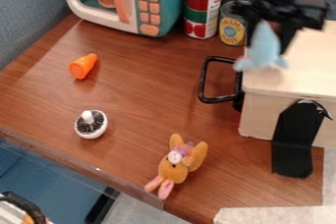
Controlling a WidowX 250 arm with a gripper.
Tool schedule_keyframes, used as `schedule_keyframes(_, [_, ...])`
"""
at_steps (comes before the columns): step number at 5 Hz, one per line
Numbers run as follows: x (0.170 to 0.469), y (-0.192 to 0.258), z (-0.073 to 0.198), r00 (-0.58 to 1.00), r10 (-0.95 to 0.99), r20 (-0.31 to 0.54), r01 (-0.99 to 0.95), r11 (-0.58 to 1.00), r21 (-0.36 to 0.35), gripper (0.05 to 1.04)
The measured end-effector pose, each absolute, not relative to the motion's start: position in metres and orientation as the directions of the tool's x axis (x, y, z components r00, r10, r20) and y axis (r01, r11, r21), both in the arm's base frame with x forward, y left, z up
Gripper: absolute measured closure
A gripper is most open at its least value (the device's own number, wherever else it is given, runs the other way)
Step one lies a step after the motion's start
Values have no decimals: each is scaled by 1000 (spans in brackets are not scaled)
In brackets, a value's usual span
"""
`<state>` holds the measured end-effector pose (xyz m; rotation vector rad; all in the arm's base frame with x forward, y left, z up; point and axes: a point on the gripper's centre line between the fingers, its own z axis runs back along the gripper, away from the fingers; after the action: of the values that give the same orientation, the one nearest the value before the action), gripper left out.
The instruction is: Moved the Blue nanies on the table
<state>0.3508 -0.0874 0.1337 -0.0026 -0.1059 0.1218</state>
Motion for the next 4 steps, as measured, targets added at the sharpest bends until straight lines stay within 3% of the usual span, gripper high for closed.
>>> schedule_keyframes(1, [343,-40,128,963,238,122,-236,971,-35,589])
schedule_keyframes(3, [344,39,97,917,369,150,-376,926,24,591])
schedule_keyframes(4, [350,63,63,933,336,126,-345,937,56,591])
